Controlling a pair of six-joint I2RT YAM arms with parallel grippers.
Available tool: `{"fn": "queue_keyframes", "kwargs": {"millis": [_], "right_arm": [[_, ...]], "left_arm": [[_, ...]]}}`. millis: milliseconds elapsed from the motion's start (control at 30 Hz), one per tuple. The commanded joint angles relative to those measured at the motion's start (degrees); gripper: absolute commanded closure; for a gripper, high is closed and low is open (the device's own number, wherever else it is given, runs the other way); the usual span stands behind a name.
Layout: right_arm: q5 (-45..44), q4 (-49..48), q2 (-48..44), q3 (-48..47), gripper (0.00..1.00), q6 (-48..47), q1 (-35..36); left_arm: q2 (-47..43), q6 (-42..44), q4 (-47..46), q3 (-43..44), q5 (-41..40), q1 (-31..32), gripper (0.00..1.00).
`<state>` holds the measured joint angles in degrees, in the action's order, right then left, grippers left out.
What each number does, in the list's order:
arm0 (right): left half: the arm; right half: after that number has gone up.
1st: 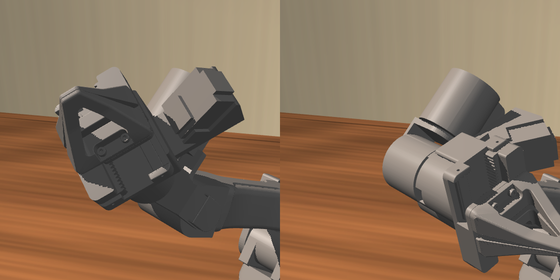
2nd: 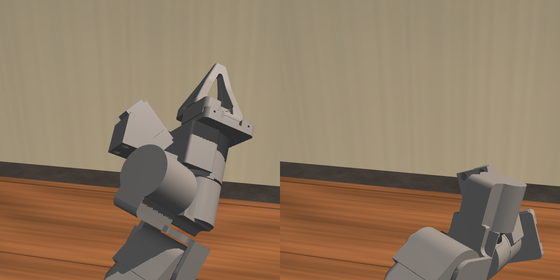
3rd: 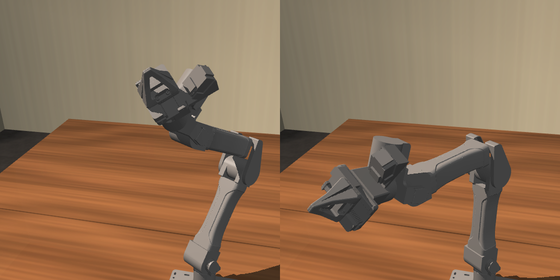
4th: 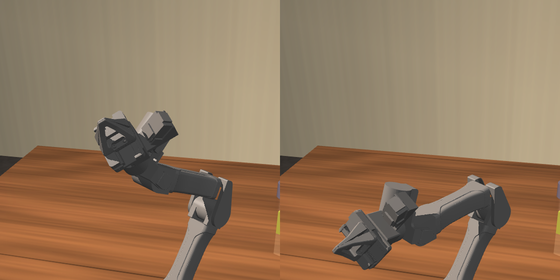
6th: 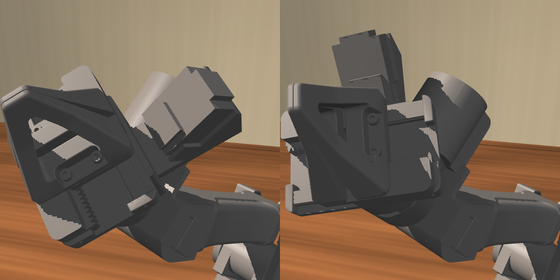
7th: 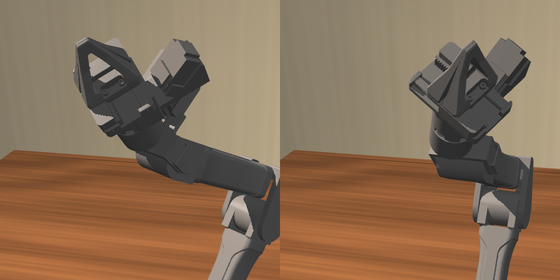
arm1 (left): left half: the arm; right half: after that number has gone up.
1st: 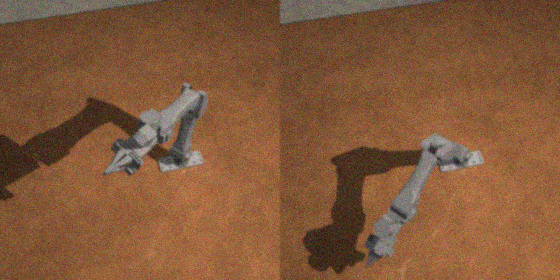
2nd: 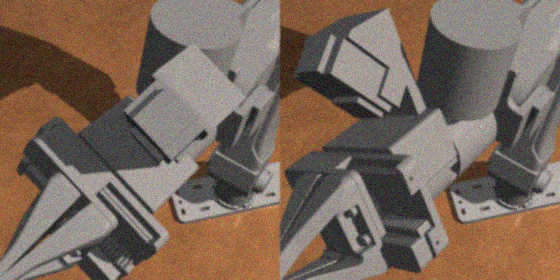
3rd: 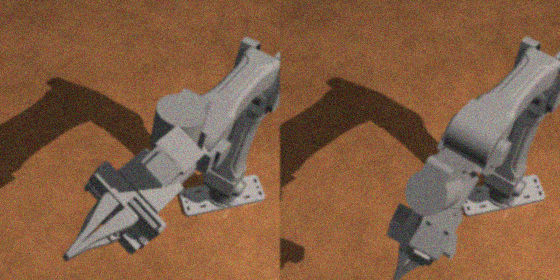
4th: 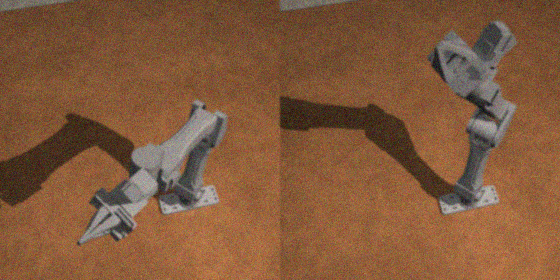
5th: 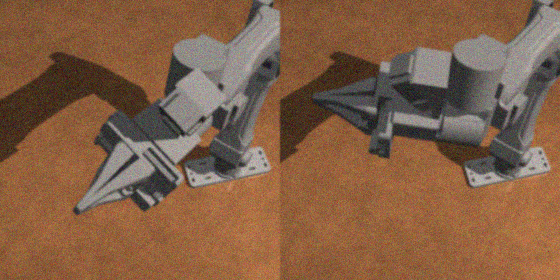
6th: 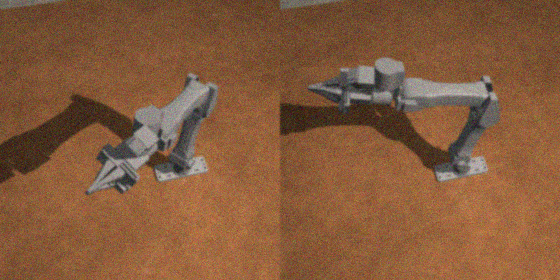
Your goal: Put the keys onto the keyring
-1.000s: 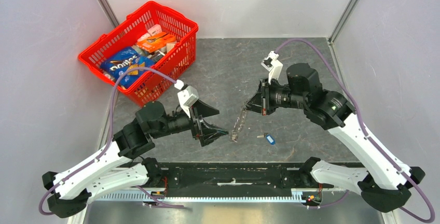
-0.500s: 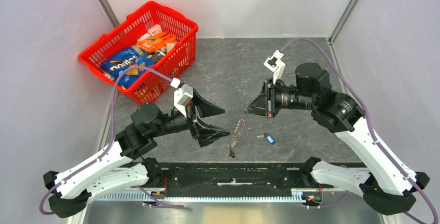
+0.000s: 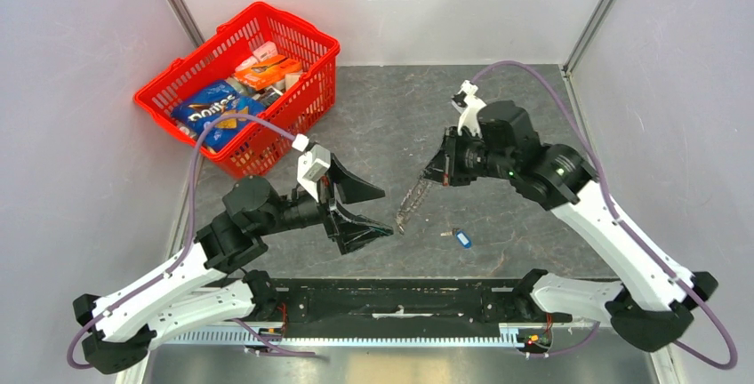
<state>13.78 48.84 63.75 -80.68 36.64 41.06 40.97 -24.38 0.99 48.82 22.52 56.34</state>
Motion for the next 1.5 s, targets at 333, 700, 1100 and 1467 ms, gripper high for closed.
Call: {"fn": "queue_keyframes", "kwargs": {"millis": [333, 700, 1100, 1467], "right_arm": [[-14.0, -8.5, 14.0, 10.0, 0.95, 10.0, -0.3], [-5.6, -20.8, 18.1, 14.6, 0.99, 27.7, -2.0], [-9.2, -19.6, 10.5, 8.9, 1.00, 30.5, -2.0], [-7.6, -19.0, 5.8, 7.1, 0.99, 32.6, -1.8]], "left_arm": [[3.3, -2.2, 4.5, 2.5, -1.6, -0.1, 0.00], [3.4, -1.5, 5.8, 0.8, -0.8, -0.1, 0.00], [5.2, 0.8, 4.4, -0.1, -2.7, -0.1, 0.00], [7.1, 4.4, -3.2, -4.7, -16.5, -0.1, 0.02]]}}
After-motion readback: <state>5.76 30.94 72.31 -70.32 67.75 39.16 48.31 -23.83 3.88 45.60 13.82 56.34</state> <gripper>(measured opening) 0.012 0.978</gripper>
